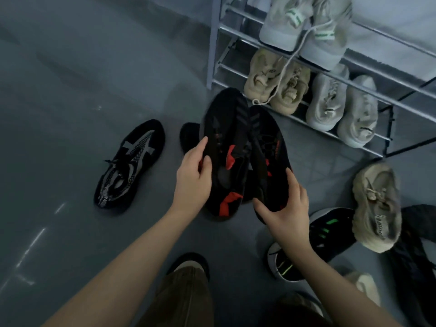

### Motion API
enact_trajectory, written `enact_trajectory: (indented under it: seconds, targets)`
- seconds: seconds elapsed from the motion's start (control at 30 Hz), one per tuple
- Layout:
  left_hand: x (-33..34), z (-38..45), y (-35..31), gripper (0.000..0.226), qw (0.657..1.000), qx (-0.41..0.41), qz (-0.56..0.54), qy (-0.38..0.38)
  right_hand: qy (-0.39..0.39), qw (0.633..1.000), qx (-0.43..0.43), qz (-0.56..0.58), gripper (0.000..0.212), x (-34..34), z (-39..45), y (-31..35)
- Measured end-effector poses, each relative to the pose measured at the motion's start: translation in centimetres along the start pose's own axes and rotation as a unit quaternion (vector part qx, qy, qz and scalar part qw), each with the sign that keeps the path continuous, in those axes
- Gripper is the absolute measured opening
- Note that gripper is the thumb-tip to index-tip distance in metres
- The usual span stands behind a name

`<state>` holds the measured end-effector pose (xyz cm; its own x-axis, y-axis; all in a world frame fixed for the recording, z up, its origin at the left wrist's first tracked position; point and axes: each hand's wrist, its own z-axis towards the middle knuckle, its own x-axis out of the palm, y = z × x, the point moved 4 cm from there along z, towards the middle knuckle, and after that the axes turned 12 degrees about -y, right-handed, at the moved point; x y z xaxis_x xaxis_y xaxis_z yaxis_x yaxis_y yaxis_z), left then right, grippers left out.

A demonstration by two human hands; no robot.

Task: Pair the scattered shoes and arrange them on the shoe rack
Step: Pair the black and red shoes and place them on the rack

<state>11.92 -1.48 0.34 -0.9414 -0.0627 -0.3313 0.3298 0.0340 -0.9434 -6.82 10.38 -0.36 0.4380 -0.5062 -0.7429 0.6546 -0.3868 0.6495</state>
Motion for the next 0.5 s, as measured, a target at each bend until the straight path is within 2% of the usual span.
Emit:
enact_trajectory:
  seconds: [0.07, 0.17, 0.23, 0.33, 0.4, 0.5]
  targets:
    - [2.8, 0.4, 0.2, 0.045, 0.997, -0.044, 0.024, 0.061, -0.014, 0.999, 0.033, -0.021, 0.097, -1.0, 0.3, -1.6]
    - [5.8, 0.5, 1.1, 0.055, 0.973, -0.059, 0.159, 0.16, -0.016, 0.996, 0.07, -0.054, 0.1, -1.6, 0.5, -3.8]
    - [5.8, -0.2, 1.4, 0.066, 0.96, -0.038, 0.223, 0.165, -0.009, 0.994, 0.086, -0.065, 0.1, -1.4, 0.2, -4.8]
    - [5.0, -2.9, 1.2, 0.09, 0.953, 0.033, 0.263, 0.145, 0.001, 0.993, 0.093, -0.071, 0.101, -0.7, -0.4, -5.8]
    - [5.0, -4.6, 1.6, 0.108, 0.932, 0.068, 0.323, 0.149, 0.015, 0.993, 0.089, -0.082, 0.103, 0.1, -0.9, -6.1]
    - [5.6, -4.8, 2.3, 0.117, 0.916, 0.079, 0.363, 0.151, 0.039, 0.99, 0.076, -0.11, 0.107, 0.9, -1.4, -6.4]
